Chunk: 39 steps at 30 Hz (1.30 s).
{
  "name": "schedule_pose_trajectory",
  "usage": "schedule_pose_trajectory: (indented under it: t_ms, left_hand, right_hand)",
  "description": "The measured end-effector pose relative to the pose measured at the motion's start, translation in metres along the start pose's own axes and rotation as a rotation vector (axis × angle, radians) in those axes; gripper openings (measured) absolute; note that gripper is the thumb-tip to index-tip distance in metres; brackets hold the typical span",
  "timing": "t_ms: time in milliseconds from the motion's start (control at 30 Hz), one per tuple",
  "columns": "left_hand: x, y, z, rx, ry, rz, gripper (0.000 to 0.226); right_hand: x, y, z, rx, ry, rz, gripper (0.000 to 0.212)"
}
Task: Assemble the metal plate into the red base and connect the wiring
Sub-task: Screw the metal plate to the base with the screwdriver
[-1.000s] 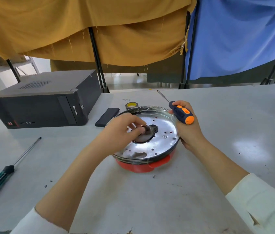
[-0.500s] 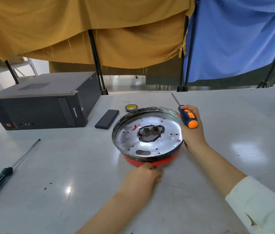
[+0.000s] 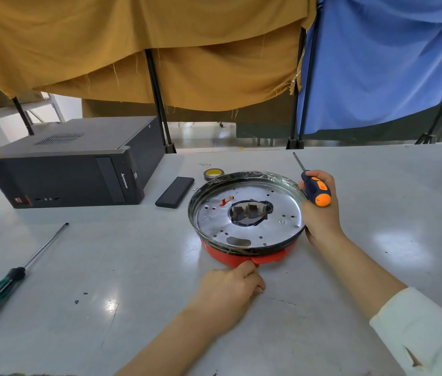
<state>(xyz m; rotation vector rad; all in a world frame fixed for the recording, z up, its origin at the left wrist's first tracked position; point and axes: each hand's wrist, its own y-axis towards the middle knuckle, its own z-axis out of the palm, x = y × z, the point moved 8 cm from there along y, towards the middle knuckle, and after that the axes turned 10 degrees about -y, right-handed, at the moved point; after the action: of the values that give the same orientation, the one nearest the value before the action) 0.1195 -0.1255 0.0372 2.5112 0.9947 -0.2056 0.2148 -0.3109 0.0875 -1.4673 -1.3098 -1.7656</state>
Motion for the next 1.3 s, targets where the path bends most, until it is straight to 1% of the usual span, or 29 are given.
schedule_pose_trajectory:
  t_ms: [67, 100, 133, 200, 300, 367, 433, 500, 667, 767, 867, 933, 967, 1033, 1133, 1200, 1267, 1300]
  left_hand:
    - [-0.002, -0.003, -0.008, 0.021, -0.064, 0.031, 0.011]
    - [-0.004, -0.004, -0.018, -0.003, -0.121, 0.052, 0.013]
    - [-0.007, -0.005, -0.034, -0.064, -0.175, 0.070, 0.014]
    - [-0.011, -0.006, -0.070, -0.237, -0.309, 0.081, 0.012]
    - [-0.001, -0.006, -0.105, -0.386, -0.392, 0.005, 0.013]
    - [0.019, -0.003, -0.107, -0.378, -0.390, -0.152, 0.020]
    - [0.039, 0.001, -0.097, -0.316, -0.400, -0.310, 0.029]
    - [0.051, 0.003, -0.086, -0.270, -0.432, -0.394, 0.029]
    - [0.056, 0.008, -0.080, -0.294, -0.486, -0.423, 0.024]
    - [0.057, 0.011, -0.071, -0.252, -0.546, -0.478, 0.021]
    - [0.052, 0.015, -0.063, -0.200, -0.567, -0.489, 0.018]
    - [0.050, 0.017, -0.059, -0.195, -0.650, -0.507, 0.015]
    - [0.051, 0.018, -0.058, -0.202, -0.708, -0.526, 0.013]
    - [0.054, 0.018, -0.058, -0.233, -0.818, -0.559, 0.011]
    - [0.058, 0.017, -0.063, -0.291, -0.957, -0.565, 0.010]
    - [0.060, 0.017, -0.067, -0.334, -1.017, -0.556, 0.010]
    - [0.063, 0.017, -0.073, -0.392, -1.050, -0.551, 0.008]
    - [0.066, 0.016, -0.077, -0.435, -1.063, -0.556, 0.011]
  right_hand:
    - [0.002, -0.001, -0.002, 0.019, 0.016, -0.006, 0.054]
    - [0.003, -0.003, -0.003, 0.032, 0.026, -0.008, 0.053]
    - [0.003, -0.004, -0.003, 0.044, 0.034, -0.007, 0.052]
    - [0.002, -0.008, -0.004, 0.067, 0.056, 0.010, 0.053]
    - [0.002, -0.019, -0.002, 0.117, 0.084, 0.034, 0.054]
    - [0.004, -0.026, -0.001, 0.138, 0.091, 0.039, 0.054]
    - [0.007, -0.032, 0.000, 0.149, 0.098, 0.038, 0.054]
    - [0.011, -0.036, -0.001, 0.159, 0.087, 0.031, 0.054]
    - [0.018, -0.045, -0.006, 0.173, 0.069, 0.027, 0.055]
    - [0.014, -0.050, -0.009, 0.169, 0.063, 0.047, 0.056]
    - [0.005, -0.053, -0.016, 0.139, 0.074, 0.093, 0.057]
    - [-0.004, -0.053, -0.019, 0.127, 0.074, 0.128, 0.055]
    - [-0.008, -0.054, -0.021, 0.115, 0.072, 0.145, 0.051]
    - [-0.010, -0.052, -0.028, 0.058, 0.057, 0.139, 0.036]
    - [0.008, -0.044, -0.040, -0.022, 0.004, 0.022, 0.019]
    - [0.030, -0.040, -0.041, -0.006, 0.008, -0.068, 0.014]
    - [0.050, -0.038, -0.035, 0.056, 0.085, -0.127, 0.008]
    - [0.057, -0.038, -0.030, 0.088, 0.128, -0.134, 0.002]
